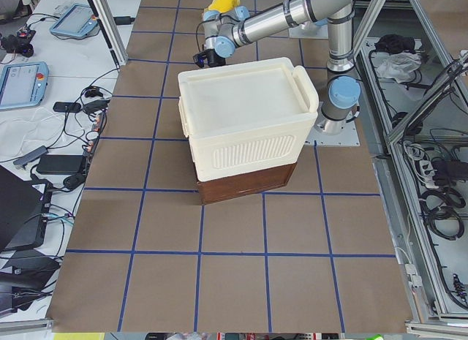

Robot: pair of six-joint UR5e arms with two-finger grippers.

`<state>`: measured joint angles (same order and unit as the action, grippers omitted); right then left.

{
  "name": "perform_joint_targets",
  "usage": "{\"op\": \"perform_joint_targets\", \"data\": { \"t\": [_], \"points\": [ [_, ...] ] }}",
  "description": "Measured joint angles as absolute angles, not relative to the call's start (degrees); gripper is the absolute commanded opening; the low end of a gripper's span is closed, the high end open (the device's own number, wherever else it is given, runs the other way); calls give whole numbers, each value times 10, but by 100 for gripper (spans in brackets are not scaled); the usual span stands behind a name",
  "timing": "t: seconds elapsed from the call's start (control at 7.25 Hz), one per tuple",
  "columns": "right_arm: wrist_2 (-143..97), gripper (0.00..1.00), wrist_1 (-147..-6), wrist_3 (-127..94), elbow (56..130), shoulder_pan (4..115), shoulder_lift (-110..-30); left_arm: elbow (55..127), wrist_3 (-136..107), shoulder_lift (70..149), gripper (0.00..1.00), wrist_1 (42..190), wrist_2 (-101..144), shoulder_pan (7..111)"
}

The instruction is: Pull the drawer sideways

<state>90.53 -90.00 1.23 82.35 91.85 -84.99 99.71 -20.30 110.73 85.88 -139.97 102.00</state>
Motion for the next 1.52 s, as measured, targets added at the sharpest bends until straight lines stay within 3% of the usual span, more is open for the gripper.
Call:
{"op": "perform_joint_targets", "data": {
  "t": [0.69,1.1,1.52],
  "points": [
    [905,100,-900,13,824,918,-850,911,-89,992,100,862,-1092,1010],
    [905,100,-900,12,824,918,-850,906,-72,900,100,865,-938,963],
    [905,100,-900,12,824,918,-850,922,-69,871,100,865,-921,933]
  ]
}}
